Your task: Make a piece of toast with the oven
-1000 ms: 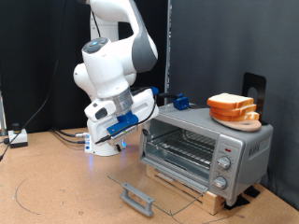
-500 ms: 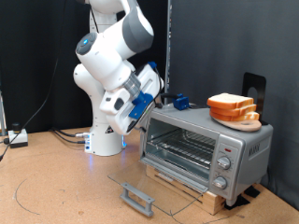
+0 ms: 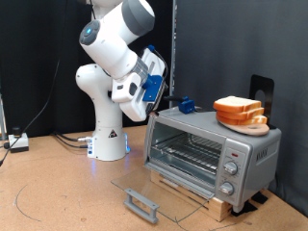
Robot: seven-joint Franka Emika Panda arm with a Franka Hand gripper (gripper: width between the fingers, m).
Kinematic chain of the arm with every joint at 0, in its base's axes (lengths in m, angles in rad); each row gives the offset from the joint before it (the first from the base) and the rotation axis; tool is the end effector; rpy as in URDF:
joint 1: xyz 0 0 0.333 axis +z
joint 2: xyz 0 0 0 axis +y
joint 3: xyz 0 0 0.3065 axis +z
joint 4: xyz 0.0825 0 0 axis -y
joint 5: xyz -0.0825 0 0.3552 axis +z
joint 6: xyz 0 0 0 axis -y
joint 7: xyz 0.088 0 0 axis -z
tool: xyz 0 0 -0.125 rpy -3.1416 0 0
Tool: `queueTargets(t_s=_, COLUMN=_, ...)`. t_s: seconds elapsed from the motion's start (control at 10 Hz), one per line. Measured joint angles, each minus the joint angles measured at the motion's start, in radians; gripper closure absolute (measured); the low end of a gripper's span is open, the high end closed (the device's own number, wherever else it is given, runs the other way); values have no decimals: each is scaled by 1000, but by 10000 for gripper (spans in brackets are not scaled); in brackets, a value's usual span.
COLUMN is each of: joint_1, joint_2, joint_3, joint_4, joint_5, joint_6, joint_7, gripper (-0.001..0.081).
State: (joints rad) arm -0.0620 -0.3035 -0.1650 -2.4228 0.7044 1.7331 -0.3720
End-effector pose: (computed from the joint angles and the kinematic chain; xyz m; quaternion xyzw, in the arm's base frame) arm 0.3869 -0.0178 0.4105 -0.9188 0.0463 0.0760 0.3845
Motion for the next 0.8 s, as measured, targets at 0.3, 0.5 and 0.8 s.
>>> queueTargets(t_s=0.3, joint_1=10, joint_2=-103, joint_3=-11, joint_4=-26, joint_5=29, joint_6=-53, joint_7=-289, gripper=-3)
queueTargets(t_s=0.5, joint_1=10, joint_2=-174, joint_3=-24, joint_4=-37, joint_5=37, joint_6=-126, joint_7=-327, gripper=-3)
queueTargets(t_s=0.8, joint_1=5, joint_2=-273, joint_3=-36, joint_4=-41, joint_5=37, joint_6=-223, joint_7=-318, gripper=-3)
